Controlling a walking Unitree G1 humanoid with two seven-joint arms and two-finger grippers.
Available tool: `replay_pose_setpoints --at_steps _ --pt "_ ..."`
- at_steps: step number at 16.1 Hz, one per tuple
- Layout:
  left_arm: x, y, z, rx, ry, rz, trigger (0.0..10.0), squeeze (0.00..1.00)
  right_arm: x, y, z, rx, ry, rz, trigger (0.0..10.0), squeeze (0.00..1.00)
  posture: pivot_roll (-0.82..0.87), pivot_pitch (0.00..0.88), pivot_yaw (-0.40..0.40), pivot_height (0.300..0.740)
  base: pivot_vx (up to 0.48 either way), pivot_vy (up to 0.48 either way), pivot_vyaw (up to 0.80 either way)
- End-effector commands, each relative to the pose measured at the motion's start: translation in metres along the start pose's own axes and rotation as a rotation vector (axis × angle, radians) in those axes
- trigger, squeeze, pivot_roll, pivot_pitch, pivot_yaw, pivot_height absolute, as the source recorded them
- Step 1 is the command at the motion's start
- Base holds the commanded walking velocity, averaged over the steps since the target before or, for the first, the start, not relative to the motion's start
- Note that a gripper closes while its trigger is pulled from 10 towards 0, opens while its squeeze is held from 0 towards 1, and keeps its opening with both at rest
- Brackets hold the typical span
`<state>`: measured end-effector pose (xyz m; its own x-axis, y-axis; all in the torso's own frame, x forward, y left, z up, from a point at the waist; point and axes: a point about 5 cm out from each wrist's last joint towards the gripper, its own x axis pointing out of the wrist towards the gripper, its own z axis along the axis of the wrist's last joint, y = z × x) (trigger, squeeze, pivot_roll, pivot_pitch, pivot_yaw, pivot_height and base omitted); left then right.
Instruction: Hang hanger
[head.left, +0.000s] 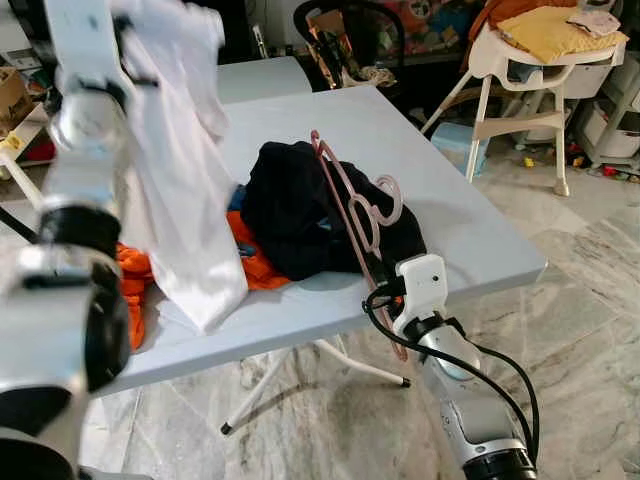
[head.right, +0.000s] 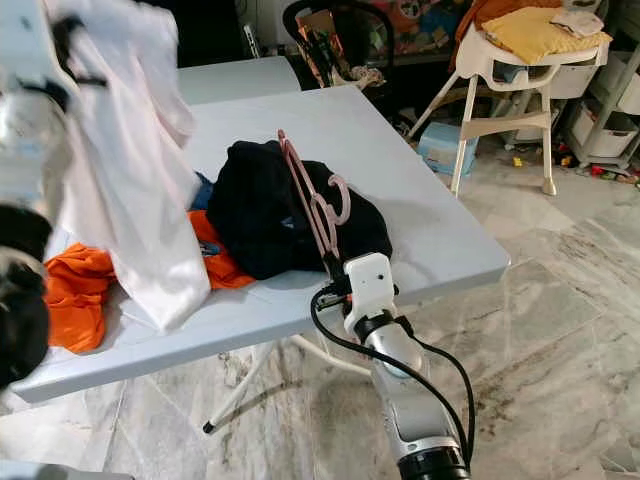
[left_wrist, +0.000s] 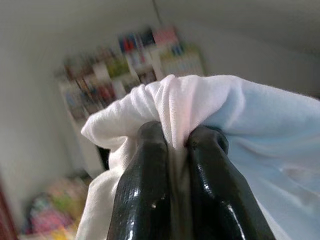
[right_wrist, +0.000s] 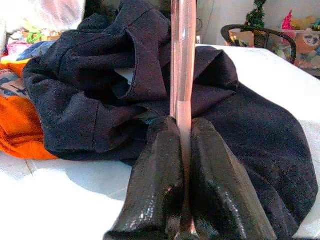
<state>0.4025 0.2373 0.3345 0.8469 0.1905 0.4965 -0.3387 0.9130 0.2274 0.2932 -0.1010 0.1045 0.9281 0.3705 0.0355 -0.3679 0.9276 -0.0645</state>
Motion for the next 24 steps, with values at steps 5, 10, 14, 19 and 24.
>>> replay_pose_setpoints --at_steps 5,10,14,19,24 --pt "-0.036 -0.014 -0.063 0.045 0.141 -0.049 2.9 0.0 -0.006 0.006 -0.021 0.026 0.112 -0.004 10.0 0.0 -0.1 0.014 0.065 0.74 0.0 0.0 0.0" --pt "-0.112 -0.027 -0.151 -0.06 0.545 -0.072 10.0 1.0 -0.006 0.002 -0.021 0.019 0.117 -0.002 10.0 0.0 -0.1 0.002 0.054 0.74 0.0 0.0 0.0" --pt "-0.094 -0.013 -0.139 -0.034 0.507 -0.123 10.0 1.0 0.0 0.003 -0.018 0.011 0.108 0.017 10.0 0.0 -0.09 0.0 0.039 0.74 0.0 0.0 0.0" --pt "-0.14 -0.023 -0.151 -0.043 0.481 -0.314 10.0 1.0 0.001 0.002 -0.019 0.013 0.104 0.012 10.0 0.0 -0.08 0.0 0.049 0.74 0.0 0.0 0.0" --pt "-0.196 -0.027 -0.151 -0.084 0.47 -0.24 10.0 1.0 0.002 0.002 -0.019 0.008 0.101 0.018 10.0 0.0 -0.07 0.0 0.036 0.74 0.0 0.0 0.0"
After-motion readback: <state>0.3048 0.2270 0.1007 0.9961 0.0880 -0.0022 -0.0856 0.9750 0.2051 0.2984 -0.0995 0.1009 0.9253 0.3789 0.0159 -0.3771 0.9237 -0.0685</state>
